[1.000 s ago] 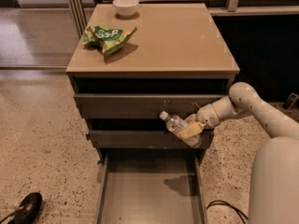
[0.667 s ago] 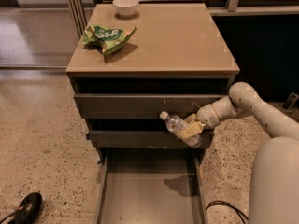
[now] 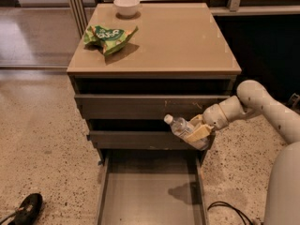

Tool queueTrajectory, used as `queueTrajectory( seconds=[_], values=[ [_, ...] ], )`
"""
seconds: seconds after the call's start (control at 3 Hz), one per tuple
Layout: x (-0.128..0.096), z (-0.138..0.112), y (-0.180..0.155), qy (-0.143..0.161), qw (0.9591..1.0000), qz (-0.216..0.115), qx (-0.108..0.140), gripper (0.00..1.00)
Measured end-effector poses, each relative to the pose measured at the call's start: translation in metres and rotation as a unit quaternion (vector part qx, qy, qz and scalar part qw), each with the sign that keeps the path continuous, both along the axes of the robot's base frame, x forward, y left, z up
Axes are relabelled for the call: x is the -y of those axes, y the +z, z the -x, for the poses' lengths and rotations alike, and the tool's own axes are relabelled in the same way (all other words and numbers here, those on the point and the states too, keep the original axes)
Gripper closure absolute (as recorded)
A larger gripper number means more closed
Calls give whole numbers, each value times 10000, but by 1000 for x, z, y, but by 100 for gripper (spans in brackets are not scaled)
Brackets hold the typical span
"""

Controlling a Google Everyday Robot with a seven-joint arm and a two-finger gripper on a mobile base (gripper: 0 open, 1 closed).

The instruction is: Pick blue plastic bottle from bottom drawer and place on counter

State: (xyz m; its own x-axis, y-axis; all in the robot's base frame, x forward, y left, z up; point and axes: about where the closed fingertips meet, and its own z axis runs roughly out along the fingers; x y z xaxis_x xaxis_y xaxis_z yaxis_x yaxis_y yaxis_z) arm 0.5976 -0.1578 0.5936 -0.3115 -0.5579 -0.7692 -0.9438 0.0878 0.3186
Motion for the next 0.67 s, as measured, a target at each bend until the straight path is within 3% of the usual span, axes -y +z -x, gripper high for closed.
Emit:
queueTrajectory(
  seconds=[0.67],
  values=[
    [31, 32, 82, 156, 9987, -121, 478, 100]
  ],
)
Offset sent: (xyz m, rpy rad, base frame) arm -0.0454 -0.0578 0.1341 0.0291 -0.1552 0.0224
